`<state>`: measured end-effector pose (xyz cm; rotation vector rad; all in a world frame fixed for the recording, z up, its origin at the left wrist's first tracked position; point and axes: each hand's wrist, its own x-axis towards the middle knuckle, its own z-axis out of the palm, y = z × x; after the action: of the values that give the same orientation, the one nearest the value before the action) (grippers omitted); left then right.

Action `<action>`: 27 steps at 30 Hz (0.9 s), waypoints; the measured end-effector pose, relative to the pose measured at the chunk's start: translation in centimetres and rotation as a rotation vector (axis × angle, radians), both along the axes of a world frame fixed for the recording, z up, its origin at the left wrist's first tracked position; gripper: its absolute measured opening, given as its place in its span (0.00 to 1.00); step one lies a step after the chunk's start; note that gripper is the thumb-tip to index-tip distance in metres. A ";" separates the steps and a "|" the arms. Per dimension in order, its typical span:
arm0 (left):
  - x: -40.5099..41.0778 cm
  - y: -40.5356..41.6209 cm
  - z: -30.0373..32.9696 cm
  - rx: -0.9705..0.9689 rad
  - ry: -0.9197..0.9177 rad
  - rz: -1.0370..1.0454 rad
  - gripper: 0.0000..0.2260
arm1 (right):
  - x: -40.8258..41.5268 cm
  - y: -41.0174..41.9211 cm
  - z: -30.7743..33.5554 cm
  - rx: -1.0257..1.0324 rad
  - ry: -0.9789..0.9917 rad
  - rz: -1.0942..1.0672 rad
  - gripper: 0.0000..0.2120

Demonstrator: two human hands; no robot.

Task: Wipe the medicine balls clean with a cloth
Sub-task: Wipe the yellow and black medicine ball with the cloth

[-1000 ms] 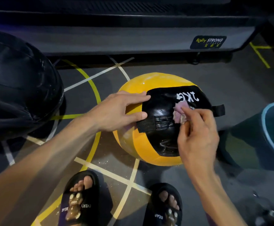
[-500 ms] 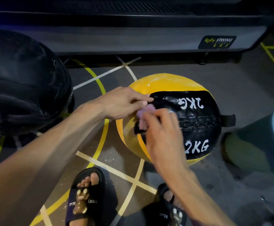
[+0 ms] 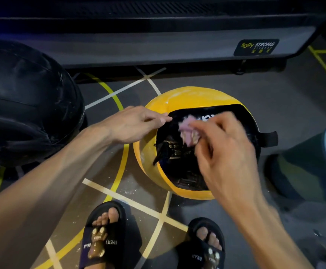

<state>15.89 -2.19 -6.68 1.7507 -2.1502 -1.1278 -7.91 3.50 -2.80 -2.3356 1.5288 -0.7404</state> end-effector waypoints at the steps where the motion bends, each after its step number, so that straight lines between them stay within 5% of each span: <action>1: -0.1 0.0 0.1 0.008 0.005 0.009 0.17 | 0.4 -0.8 0.1 -0.001 0.023 -0.043 0.17; 6: -0.3 -0.3 0.2 0.085 0.041 0.151 0.29 | 4.3 -0.5 -3.7 0.012 0.278 0.201 0.18; 12: -0.7 0.8 0.5 0.058 0.000 0.121 0.25 | 2.0 2.3 -5.4 0.107 0.252 0.478 0.16; 17: -1.1 0.1 0.7 -0.190 -0.158 0.072 0.31 | -4.2 1.9 -4.4 -0.097 -0.085 0.064 0.21; 21: -4.2 -0.1 1.9 -0.376 -0.320 -0.199 0.31 | -7.9 0.5 -6.1 -0.052 -0.251 -0.315 0.22; 27: -6.1 -1.4 0.4 -0.348 -0.343 -0.245 0.26 | -6.1 1.1 -7.6 -0.141 -0.322 -0.403 0.20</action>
<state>9.76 -3.63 -6.24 1.6468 -2.6227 -0.4663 -13.98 4.60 -10.41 -1.8857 1.8580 -1.2851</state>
